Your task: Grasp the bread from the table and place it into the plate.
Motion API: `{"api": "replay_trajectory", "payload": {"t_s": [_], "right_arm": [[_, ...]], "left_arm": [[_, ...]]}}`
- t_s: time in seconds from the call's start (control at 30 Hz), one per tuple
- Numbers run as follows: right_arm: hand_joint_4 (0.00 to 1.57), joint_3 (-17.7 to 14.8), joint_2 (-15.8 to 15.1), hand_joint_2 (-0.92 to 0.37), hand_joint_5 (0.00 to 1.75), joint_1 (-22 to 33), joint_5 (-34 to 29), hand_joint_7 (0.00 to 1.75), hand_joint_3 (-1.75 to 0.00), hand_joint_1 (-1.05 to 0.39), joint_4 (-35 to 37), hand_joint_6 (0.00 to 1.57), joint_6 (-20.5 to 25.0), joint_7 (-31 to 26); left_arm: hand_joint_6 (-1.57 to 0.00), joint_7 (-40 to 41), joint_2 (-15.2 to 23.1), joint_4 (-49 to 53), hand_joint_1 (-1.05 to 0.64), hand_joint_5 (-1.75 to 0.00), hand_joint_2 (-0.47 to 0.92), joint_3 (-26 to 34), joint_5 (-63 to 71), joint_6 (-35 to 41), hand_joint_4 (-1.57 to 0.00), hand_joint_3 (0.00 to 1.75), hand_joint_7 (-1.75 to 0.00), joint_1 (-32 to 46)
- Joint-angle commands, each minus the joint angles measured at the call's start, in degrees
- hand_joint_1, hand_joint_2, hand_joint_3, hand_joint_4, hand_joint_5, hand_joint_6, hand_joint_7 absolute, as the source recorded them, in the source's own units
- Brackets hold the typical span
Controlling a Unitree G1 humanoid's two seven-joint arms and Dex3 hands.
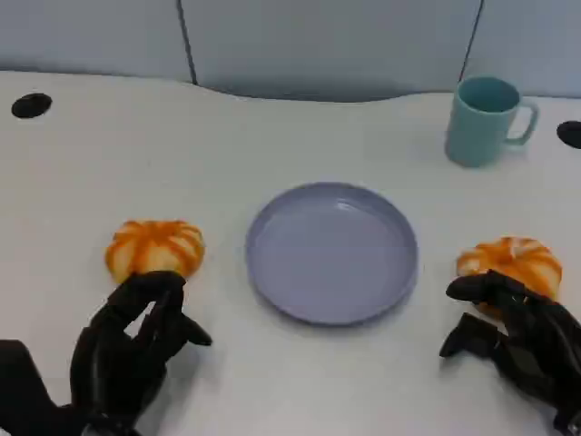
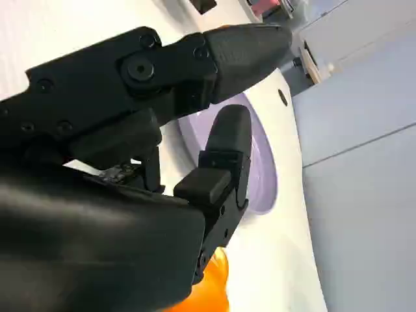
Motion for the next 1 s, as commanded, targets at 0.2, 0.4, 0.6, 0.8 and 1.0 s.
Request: {"api": "replay_trajectory", "payload": {"t_s": [0.2,0.4,0.6,0.8,1.0], "right_arm": [[0.63,-0.1,-0.3,-0.92,1.44,1.0,0.0,1.02,-0.17,-0.45,0.3,0.63,0.2,0.4],[0.63,0.0,-0.2,-0.92,1.44,1.2,-0.1,1.01,-0.18,-0.44,-0.1,0.63,0.5,-0.1],[0.63,-0.1,-0.3,-0.92,1.44,1.0,0.1,1.01,-0.17,-0.44,0.2,0.62,0.4,0.3],[0.63,-0.1,-0.3,-0.92,1.45,0.9,0.1,1.02,-0.17,-0.45,0.5,0.62,0.0,0.8],[0.63,-0.3,-0.2,-0.92,1.45,0.9,0.1,1.02,-0.15,-0.46,0.4,0.63,0.3,0.3]], "left_arm": [[-0.68,0.3,0.6,-0.9,-0.33,-1.73,0.92,0.4,0.4,-0.4,-0.72,0.24,-1.32,0.7],[-0.68,-0.1,0.6,-0.9,-0.32,-1.75,0.92,0.3,0.5,-0.6,-0.71,0.26,-1.33,0.8],[-0.67,0.5,0.5,-1.0,-0.32,-1.74,0.92,0.3,0.7,-0.6,-0.71,0.25,-1.32,0.8],[-0.67,0.1,0.5,-0.7,-0.31,-1.74,0.92,0.4,0.8,-1.1,-0.71,0.27,-1.33,0.7],[-0.66,-0.2,0.6,-0.9,-0.31,-1.75,0.92,0.4,0.9,-1.0,-0.69,0.26,-1.34,0.9]]}}
